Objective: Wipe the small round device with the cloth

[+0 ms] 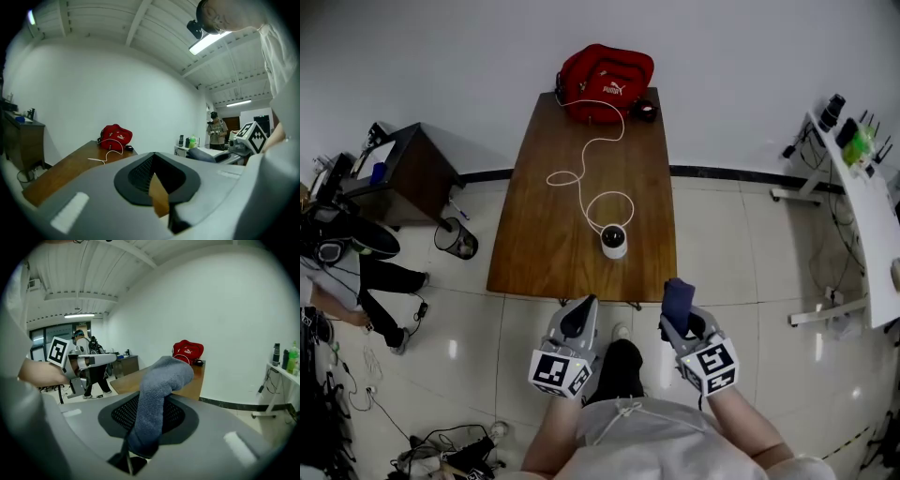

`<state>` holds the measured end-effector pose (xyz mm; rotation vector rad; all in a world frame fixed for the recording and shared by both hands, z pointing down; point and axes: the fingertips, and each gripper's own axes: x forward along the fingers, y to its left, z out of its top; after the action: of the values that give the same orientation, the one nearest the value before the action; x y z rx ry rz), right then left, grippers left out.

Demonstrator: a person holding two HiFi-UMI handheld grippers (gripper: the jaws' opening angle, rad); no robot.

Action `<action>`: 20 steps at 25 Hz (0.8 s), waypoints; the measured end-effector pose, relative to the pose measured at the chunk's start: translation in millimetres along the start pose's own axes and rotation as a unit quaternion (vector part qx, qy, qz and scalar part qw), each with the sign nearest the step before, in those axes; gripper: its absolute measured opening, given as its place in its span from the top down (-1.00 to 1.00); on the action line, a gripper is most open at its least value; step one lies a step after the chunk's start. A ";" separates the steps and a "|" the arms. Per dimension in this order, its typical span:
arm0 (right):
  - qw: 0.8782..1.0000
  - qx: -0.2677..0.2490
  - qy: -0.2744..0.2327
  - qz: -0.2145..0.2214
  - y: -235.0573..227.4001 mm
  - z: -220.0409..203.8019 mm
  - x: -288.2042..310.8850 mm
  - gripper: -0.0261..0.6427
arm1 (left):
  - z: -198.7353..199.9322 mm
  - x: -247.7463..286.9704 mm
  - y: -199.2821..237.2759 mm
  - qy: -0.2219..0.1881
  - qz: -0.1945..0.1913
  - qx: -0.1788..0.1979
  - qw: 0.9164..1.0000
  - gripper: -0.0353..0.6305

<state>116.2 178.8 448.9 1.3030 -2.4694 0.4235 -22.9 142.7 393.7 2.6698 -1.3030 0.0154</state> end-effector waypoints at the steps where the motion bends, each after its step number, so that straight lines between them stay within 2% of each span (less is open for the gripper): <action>1: 1.000 -0.002 0.002 0.002 -6.3 4.5 12.7 0.58 | 0.1 14.2 9.6 0.002 -0.004 -0.003 1.000 0.88; 6: 1.000 -0.009 0.026 0.002 -39.8 39.0 74.8 0.58 | 2.8 81.5 54.7 0.017 -0.024 -0.007 1.000 0.88; 12: 0.999 -0.002 0.043 0.019 -63.7 52.7 143.4 0.58 | -22.4 136.9 81.3 0.070 -0.060 -0.010 0.996 0.88; 20: 0.988 -0.037 0.113 0.102 -53.9 42.8 186.7 0.58 | -66.5 168.3 95.6 0.140 -0.056 -0.042 0.988 0.88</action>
<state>55.3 -5.6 492.3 0.9211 -2.4080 0.4945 10.5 -36.0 487.5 2.5506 -1.0438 0.3025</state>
